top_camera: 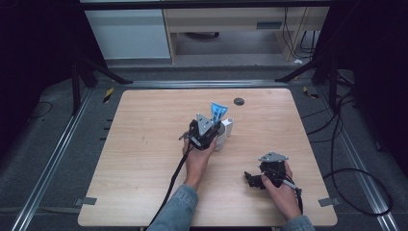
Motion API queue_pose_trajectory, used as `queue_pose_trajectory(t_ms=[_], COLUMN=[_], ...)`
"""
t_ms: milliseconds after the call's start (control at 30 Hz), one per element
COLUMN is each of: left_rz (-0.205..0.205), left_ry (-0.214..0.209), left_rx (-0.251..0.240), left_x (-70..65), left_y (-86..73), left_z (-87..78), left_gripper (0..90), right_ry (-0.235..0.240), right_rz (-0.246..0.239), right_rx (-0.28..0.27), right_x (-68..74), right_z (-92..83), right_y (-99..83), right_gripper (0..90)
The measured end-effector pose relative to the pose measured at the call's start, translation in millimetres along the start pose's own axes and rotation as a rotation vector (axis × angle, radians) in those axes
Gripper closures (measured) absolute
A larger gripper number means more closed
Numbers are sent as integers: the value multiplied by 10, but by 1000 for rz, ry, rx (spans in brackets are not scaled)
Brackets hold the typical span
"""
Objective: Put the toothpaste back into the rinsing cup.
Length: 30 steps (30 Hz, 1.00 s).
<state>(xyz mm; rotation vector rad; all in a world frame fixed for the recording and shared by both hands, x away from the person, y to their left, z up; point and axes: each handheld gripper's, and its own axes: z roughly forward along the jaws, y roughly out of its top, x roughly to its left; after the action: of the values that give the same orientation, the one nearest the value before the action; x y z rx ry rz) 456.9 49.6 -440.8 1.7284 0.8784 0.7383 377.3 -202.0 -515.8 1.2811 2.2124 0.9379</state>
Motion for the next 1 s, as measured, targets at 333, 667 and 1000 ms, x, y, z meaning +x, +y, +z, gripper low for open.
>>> queue_pose_trajectory(t_ms=[333, 667, 1000], left_rz=[-3, -32, -29], left_ry=[-1, -10, 6], left_rx=[10, 54, 76], left_x=[-15, -31, -59], left_y=[17, 80, 100], left_z=[15, 72, 102], left_gripper=[706, 688, 688], right_ry=[0, 1, 0], right_rz=[0, 2, 1], right_rx=[0, 1, 1], right_x=[0, 2, 1], right_z=[0, -1, -1], right_y=[0, 0, 0], right_gripper=[3, 3, 3])
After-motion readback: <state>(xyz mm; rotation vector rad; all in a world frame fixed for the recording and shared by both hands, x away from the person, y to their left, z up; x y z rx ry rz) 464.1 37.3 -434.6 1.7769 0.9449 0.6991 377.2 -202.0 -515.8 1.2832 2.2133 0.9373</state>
